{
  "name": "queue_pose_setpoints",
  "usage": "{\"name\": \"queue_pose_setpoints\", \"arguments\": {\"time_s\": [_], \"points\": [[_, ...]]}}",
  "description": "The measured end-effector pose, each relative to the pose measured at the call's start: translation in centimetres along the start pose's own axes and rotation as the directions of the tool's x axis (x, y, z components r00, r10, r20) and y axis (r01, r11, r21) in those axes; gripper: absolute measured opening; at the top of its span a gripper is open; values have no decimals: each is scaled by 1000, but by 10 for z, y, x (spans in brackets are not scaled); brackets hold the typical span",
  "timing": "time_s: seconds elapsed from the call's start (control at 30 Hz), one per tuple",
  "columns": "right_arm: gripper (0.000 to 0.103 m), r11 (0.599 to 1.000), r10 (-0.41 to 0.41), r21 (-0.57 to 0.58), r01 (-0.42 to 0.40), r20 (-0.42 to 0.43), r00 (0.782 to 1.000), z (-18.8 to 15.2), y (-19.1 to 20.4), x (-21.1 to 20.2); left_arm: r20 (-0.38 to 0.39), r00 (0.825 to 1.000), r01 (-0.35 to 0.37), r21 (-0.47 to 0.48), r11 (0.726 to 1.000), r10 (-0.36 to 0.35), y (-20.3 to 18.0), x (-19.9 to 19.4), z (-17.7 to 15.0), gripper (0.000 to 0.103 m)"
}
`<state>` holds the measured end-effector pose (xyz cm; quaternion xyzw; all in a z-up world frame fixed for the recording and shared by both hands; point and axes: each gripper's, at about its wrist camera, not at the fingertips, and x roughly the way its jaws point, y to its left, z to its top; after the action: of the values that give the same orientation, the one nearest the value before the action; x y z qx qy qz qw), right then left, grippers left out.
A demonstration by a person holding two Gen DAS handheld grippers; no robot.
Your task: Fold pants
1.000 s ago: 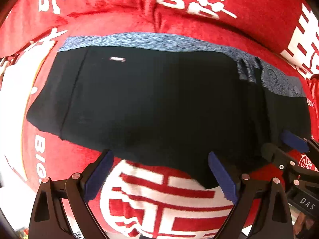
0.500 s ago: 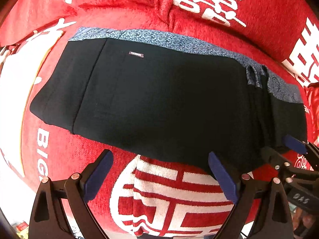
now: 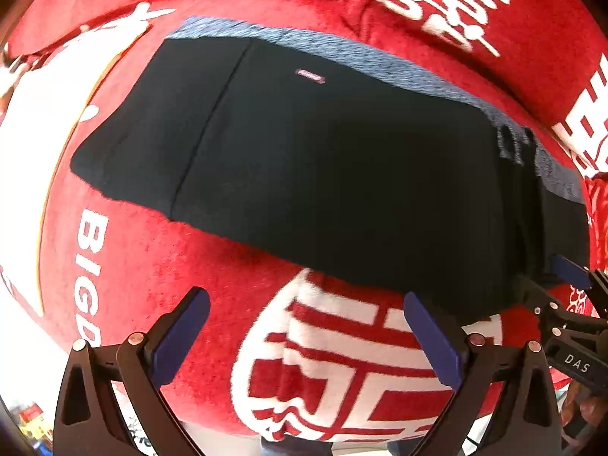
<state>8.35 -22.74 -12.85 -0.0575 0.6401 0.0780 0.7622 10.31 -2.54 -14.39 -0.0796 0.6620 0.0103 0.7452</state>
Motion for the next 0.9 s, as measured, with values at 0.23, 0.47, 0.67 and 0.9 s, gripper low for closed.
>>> {"name": "queue_pose_setpoints", "arguments": {"time_s": [0.23,0.47,0.67,0.9], "points": [[87,1000,-8,-12,8,-6,1000,1,8,-8,20,1000,18,-129,991,-16,46,-4,3,102],[87,996,76,-41,-77,-34,997,-8,29,-8,64,997,51,-248,967,-36,91,-10,9,102],[87,995,84,-46,-86,-55,995,-14,37,3,74,993,111,-330,937,-91,119,-5,7,102],[88,994,95,-53,-99,-62,994,-13,36,8,165,963,263,-404,876,-213,142,-10,9,102]]}}
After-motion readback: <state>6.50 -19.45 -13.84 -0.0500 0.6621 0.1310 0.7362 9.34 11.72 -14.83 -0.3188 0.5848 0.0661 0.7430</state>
